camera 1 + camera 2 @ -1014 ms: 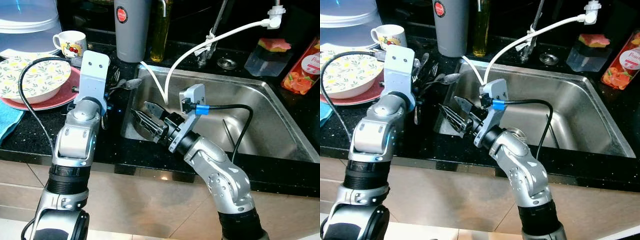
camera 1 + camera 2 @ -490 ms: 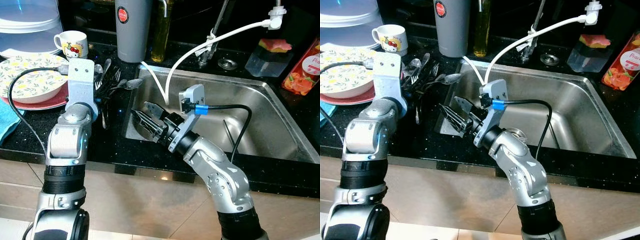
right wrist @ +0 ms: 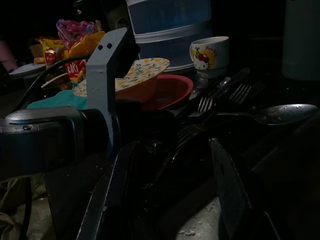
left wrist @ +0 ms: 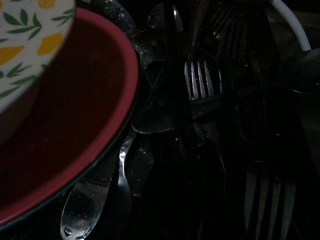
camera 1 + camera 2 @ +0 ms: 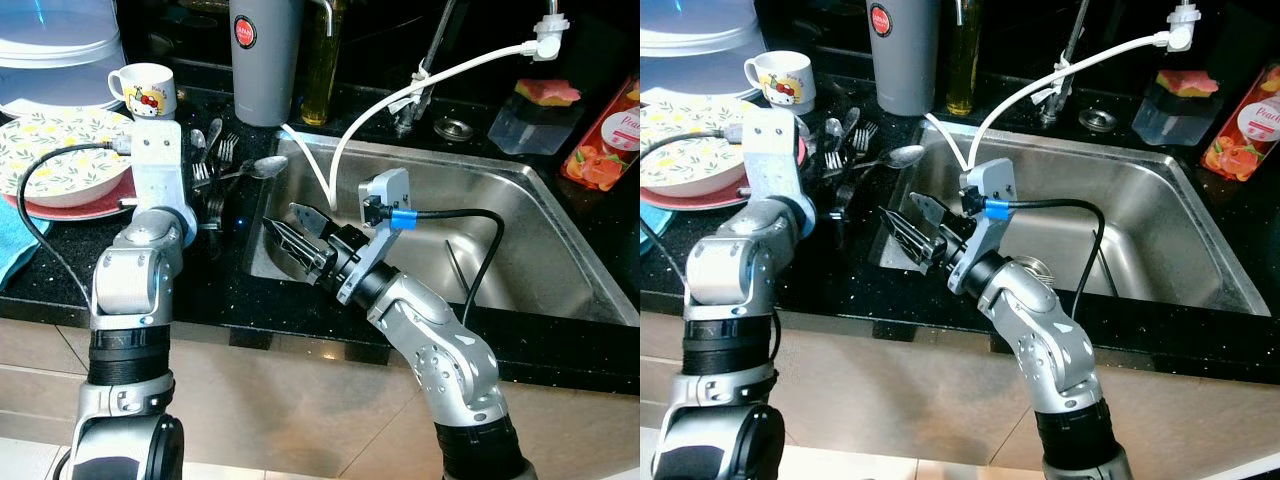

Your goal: Kitchen organization

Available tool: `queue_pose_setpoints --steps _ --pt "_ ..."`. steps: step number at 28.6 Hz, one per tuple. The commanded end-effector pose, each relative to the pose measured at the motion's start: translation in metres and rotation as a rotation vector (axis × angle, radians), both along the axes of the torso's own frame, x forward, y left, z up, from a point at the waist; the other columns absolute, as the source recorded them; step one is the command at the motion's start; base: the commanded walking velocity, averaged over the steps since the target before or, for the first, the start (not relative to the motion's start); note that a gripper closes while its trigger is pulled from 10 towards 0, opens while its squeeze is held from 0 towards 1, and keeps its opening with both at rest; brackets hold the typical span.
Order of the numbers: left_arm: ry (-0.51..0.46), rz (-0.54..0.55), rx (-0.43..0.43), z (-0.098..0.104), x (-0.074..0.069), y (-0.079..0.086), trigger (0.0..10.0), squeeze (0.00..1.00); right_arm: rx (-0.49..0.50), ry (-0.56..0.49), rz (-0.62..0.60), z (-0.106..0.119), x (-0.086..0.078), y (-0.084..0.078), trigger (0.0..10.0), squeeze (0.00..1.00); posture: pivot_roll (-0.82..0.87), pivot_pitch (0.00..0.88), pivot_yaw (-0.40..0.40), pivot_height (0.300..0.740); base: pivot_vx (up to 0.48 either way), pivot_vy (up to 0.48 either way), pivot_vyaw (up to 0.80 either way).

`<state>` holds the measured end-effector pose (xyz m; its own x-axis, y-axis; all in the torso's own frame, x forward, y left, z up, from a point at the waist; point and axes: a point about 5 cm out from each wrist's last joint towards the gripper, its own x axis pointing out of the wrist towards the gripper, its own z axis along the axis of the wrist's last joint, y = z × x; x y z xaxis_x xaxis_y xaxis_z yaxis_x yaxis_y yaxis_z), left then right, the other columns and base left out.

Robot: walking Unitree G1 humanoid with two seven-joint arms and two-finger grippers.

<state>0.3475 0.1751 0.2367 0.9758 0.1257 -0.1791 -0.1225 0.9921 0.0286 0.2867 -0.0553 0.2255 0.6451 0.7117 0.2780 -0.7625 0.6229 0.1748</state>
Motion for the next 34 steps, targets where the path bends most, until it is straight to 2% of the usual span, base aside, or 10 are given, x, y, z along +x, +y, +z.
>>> queue_pose_setpoints --steps 1,6,7,8,16,20,24,26,27,34 --pt "0.067 0.000 -0.020 -0.013 0.001 -0.002 0.0 0.00 0.004 -0.005 -0.024 0.002 0.002 -0.005 10.0 0.00 0.25 0.048 -0.078 0.740 0.000 0.000 0.00" --pt "-0.017 0.007 0.032 0.000 0.003 -0.003 0.0 0.00 0.006 -0.005 -0.028 0.002 0.002 -0.005 10.0 0.00 0.25 0.051 -0.077 0.740 0.000 0.000 0.00" --pt "-0.061 0.003 0.052 0.006 0.003 -0.005 1.8 0.00 0.006 -0.004 -0.029 0.002 0.002 -0.005 10.0 0.00 0.25 0.055 -0.075 0.740 0.000 0.000 0.00" --pt "-0.110 0.003 0.077 0.014 0.003 -0.006 10.0 0.00 0.007 -0.004 -0.030 0.002 0.002 -0.005 10.0 0.00 0.24 0.052 -0.074 0.740 0.000 0.000 0.00" --pt "-0.232 -0.003 0.137 0.037 0.001 -0.011 10.0 0.00 0.009 -0.003 -0.036 0.002 0.003 -0.006 10.0 0.00 0.25 0.055 -0.076 0.740 0.000 0.000 0.00" --pt "-0.236 -0.007 0.138 0.037 0.001 -0.012 10.0 0.00 0.009 -0.004 -0.038 0.002 0.003 -0.006 10.0 0.00 0.25 0.053 -0.075 0.740 0.000 0.000 0.00" --pt "-0.164 -0.023 0.095 0.024 0.000 -0.016 10.0 0.00 0.009 -0.003 -0.039 0.002 0.003 -0.006 10.0 0.00 0.25 0.055 -0.076 0.740 0.000 0.000 0.00" --pt "-0.149 -0.013 0.106 0.020 -0.001 -0.015 10.0 0.53 0.010 -0.003 -0.040 0.002 0.003 -0.006 10.0 0.00 0.25 0.059 -0.077 0.740 0.000 0.000 0.00" --pt "-0.141 -0.001 0.110 0.018 -0.002 -0.014 10.0 1.00 0.010 -0.002 -0.040 0.002 0.003 -0.006 10.0 0.00 0.25 0.057 -0.075 0.740 0.000 0.000 0.00" --pt "-0.127 0.007 0.110 0.014 -0.003 -0.013 10.0 1.00 0.010 -0.001 -0.039 0.001 0.003 -0.005 10.0 0.00 0.25 0.058 -0.077 0.740 0.000 0.000 0.00"
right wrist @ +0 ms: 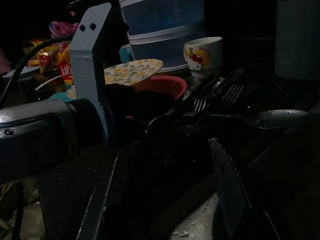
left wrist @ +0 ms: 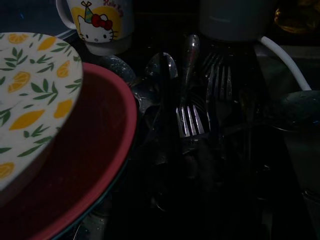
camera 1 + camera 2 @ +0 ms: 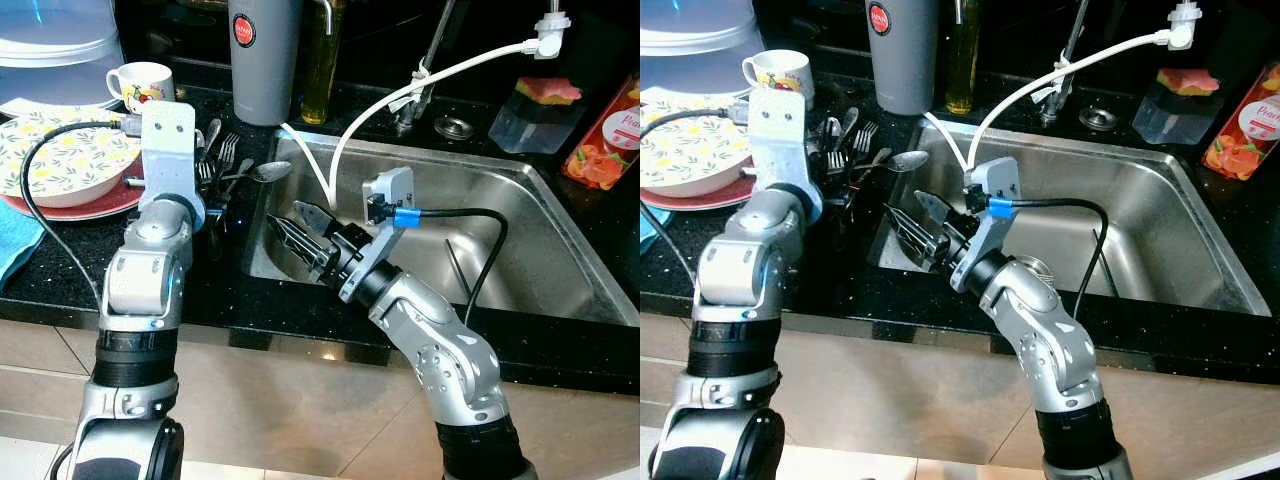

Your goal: Kitchen organization

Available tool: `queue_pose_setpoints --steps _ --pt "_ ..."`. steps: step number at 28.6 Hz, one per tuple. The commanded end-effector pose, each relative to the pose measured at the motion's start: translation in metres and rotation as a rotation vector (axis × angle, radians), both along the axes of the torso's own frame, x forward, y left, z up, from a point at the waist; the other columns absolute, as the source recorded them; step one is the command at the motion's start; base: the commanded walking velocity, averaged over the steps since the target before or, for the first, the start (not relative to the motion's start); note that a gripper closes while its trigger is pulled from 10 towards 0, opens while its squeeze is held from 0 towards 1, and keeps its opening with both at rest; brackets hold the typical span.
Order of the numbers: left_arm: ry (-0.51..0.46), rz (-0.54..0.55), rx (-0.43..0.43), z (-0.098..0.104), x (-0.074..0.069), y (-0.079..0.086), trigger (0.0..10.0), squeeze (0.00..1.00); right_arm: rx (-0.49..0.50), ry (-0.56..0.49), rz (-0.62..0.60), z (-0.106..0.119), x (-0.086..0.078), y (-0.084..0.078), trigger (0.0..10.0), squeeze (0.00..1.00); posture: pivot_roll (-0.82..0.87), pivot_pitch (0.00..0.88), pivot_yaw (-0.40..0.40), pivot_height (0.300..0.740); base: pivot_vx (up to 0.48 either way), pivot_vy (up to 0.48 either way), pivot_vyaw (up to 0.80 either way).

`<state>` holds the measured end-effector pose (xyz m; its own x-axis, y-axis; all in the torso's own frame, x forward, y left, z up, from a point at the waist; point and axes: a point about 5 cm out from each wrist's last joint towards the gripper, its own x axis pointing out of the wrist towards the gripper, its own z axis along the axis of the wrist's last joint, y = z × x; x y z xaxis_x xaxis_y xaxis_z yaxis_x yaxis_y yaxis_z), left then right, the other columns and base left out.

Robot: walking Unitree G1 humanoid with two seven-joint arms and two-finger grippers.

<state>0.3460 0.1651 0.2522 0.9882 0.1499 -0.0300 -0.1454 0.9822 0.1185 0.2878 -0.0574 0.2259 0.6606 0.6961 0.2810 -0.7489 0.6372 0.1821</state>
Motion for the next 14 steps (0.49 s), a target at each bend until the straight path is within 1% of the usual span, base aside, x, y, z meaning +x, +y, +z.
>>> queue_pose_setpoints --steps 1,4,5,7,8,9,12,14 --pt "0.020 -0.005 -0.005 -0.003 -0.001 -0.003 10.0 1.00 0.003 -0.005 -0.018 0.001 0.002 -0.003 10.0 0.00 0.25 0.058 -0.077 0.740 0.000 0.000 0.00" --pt "0.033 -0.008 -0.009 -0.005 -0.001 -0.003 10.0 1.00 0.004 -0.005 -0.019 0.001 0.002 -0.003 10.0 0.00 0.25 0.058 -0.077 0.740 0.000 0.000 0.00" --pt "0.048 -0.009 -0.015 -0.008 -0.001 -0.004 10.0 0.84 0.004 -0.005 -0.020 0.001 0.002 -0.003 10.0 0.00 0.25 0.057 -0.075 0.740 0.000 0.000 0.00" --pt "0.053 -0.010 -0.017 -0.009 -0.001 -0.004 10.0 0.84 0.004 -0.005 -0.020 0.001 0.002 -0.003 10.0 0.00 0.25 0.057 -0.075 0.740 0.000 0.000 0.00" --pt "0.063 -0.010 -0.024 -0.011 -0.001 -0.004 10.0 0.00 0.004 -0.005 -0.020 0.001 0.002 -0.003 10.0 0.00 0.25 0.054 -0.075 0.740 0.000 0.000 0.00" --pt "0.063 -0.010 -0.024 -0.011 -0.001 -0.004 10.0 0.00 0.004 -0.005 -0.020 0.001 0.002 -0.003 10.0 0.00 0.25 0.054 -0.075 0.740 0.000 0.000 0.00" --pt "0.111 -0.018 -0.065 -0.018 0.000 -0.005 10.0 0.00 0.004 -0.005 -0.019 0.001 0.002 -0.003 10.0 0.00 0.25 0.050 -0.074 0.740 0.000 0.000 0.00" --pt "0.123 -0.009 -0.067 -0.020 -0.001 -0.004 10.0 0.00 0.004 -0.006 -0.018 0.001 0.002 -0.003 10.0 0.00 0.25 0.047 -0.075 0.740 0.000 0.000 0.00"
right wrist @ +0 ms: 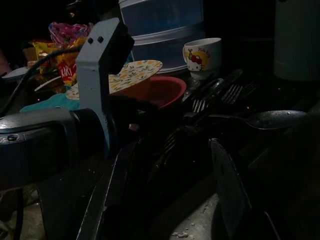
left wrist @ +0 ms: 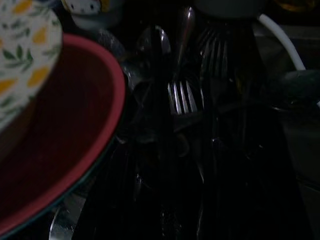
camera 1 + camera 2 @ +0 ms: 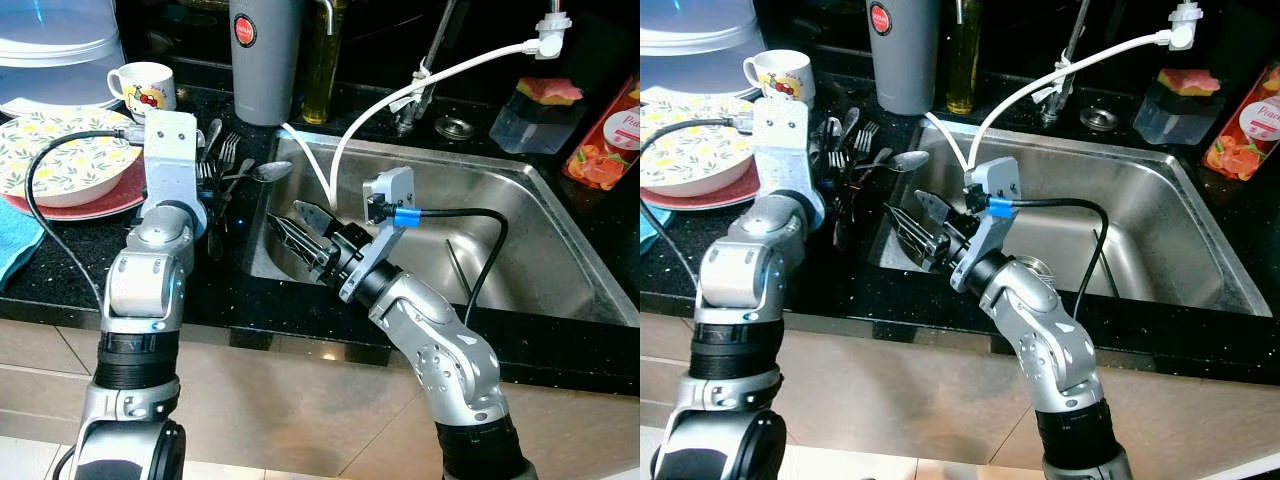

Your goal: Kitchen organization

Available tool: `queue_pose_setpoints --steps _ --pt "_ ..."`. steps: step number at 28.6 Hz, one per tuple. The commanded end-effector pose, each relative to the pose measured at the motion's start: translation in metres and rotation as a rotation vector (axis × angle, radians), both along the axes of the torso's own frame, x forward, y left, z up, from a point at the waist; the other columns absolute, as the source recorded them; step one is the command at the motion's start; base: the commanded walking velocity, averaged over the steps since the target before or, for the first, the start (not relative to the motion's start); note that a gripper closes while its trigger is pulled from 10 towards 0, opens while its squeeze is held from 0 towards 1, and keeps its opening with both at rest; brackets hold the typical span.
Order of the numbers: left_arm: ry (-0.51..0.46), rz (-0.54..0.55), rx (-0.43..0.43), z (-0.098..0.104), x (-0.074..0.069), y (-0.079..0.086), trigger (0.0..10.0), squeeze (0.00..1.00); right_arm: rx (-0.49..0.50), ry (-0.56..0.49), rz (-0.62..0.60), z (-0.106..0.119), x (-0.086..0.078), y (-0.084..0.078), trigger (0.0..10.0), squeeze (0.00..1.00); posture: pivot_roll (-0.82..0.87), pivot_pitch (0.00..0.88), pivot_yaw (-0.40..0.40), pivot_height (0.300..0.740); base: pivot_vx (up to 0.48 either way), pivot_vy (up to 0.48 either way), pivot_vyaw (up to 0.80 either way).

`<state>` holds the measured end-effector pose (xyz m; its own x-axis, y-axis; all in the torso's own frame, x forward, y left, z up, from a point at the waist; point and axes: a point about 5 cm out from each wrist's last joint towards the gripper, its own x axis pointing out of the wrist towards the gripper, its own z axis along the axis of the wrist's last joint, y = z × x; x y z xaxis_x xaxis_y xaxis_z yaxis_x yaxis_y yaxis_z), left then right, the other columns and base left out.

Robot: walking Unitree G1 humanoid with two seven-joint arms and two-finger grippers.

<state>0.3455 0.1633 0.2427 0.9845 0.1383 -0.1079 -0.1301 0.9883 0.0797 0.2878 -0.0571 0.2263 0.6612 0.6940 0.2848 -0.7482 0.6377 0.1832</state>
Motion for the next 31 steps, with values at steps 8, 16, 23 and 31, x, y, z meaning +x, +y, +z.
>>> queue_pose_setpoints --steps 8,16,23,31 --pt "0.118 0.088 -0.001 -0.022 0.000 0.011 7.7 0.00 0.000 -0.009 -0.011 0.001 0.002 -0.002 10.0 0.00 0.25 0.042 -0.077 0.740 0.000 0.000 0.00" --pt "0.134 0.152 0.024 -0.027 -0.001 0.020 0.0 0.00 -0.001 -0.012 -0.007 0.001 0.002 -0.002 10.0 0.00 0.25 0.031 -0.078 0.740 0.000 0.000 0.00" --pt "0.094 0.135 0.013 -0.021 -0.001 0.015 0.0 0.00 -0.001 -0.013 -0.008 0.002 0.002 -0.002 10.0 0.00 0.25 0.034 -0.078 0.740 0.000 0.000 0.00" --pt "-0.091 0.084 0.049 0.006 -0.001 0.005 10.0 0.00 -0.001 -0.010 -0.009 0.001 0.002 -0.002 10.0 0.00 0.25 0.039 -0.077 0.740 0.000 0.000 0.00"
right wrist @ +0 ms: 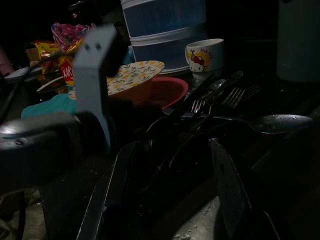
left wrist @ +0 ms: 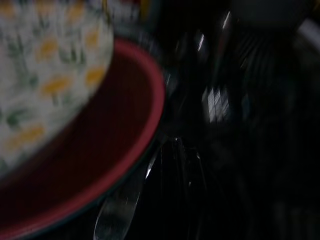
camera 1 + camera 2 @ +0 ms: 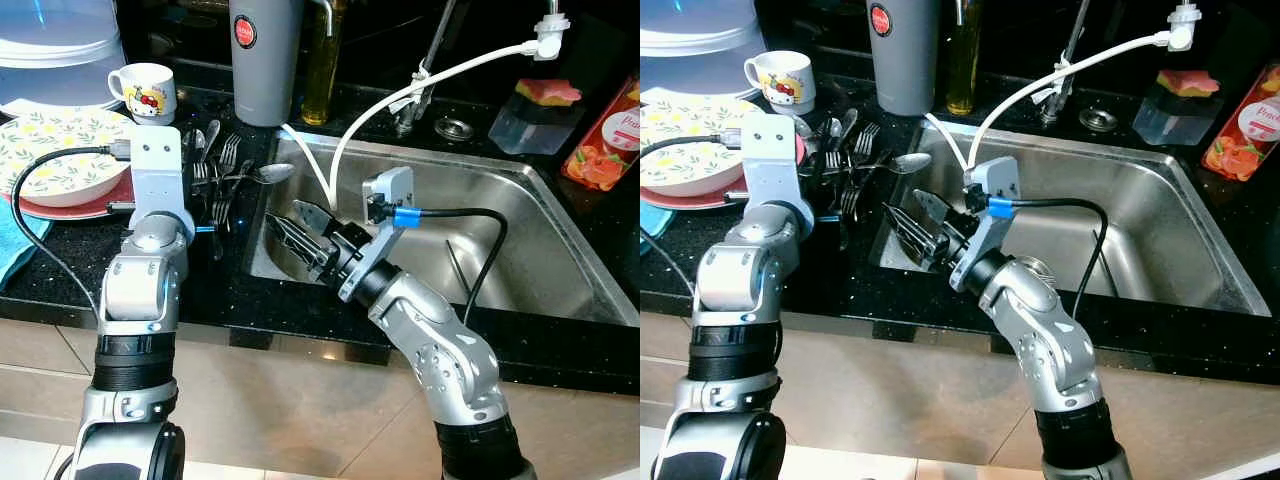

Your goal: Kitchen organization

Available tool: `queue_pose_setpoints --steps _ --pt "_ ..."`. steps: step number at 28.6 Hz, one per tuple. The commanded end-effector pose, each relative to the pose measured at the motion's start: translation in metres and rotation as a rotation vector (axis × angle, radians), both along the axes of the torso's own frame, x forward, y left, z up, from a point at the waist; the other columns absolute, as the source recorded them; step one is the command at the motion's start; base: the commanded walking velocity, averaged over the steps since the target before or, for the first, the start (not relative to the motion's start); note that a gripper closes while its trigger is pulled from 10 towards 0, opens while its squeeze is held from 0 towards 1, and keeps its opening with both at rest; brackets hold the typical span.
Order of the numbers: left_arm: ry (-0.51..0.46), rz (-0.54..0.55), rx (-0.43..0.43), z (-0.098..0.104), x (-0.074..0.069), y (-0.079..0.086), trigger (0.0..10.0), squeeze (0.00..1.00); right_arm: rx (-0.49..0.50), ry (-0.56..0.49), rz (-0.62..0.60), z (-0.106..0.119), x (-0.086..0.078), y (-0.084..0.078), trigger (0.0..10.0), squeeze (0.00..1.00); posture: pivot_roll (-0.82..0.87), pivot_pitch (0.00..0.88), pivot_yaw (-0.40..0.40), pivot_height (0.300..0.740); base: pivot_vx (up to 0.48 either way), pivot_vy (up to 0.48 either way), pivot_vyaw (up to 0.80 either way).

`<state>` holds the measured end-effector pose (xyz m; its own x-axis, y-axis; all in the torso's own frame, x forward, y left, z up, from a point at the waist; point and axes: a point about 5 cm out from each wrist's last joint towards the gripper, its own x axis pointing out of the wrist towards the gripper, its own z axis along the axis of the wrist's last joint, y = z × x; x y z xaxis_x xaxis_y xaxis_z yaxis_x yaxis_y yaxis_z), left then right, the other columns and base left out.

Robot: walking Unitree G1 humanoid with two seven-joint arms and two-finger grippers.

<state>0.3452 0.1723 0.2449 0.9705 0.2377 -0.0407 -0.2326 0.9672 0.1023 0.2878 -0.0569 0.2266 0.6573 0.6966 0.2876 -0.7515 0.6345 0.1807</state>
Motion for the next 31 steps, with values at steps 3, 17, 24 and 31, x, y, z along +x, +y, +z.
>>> queue_pose_setpoints --steps 3,17,24,31 --pt "-0.174 -0.094 0.074 0.027 -0.004 -0.017 10.0 0.00 0.000 -0.006 -0.015 0.001 0.002 -0.002 10.0 0.00 0.25 0.041 -0.077 0.740 0.000 0.000 0.00" --pt "-0.110 -0.141 0.077 0.015 -0.003 -0.022 10.0 1.00 0.004 -0.002 -0.027 0.000 0.002 -0.003 10.0 0.00 0.25 0.052 -0.068 0.740 0.000 0.000 0.00" --pt "-0.016 -0.074 0.059 -0.002 0.000 -0.012 10.0 1.00 0.005 -0.002 -0.029 0.000 0.002 -0.003 10.0 0.00 0.25 0.055 -0.067 0.740 0.000 0.000 0.00" --pt "0.073 -0.059 -0.022 -0.015 0.002 -0.009 10.0 0.00 0.005 -0.001 -0.030 0.000 0.002 -0.004 10.0 0.00 0.25 0.058 -0.069 0.740 0.000 0.000 0.00"
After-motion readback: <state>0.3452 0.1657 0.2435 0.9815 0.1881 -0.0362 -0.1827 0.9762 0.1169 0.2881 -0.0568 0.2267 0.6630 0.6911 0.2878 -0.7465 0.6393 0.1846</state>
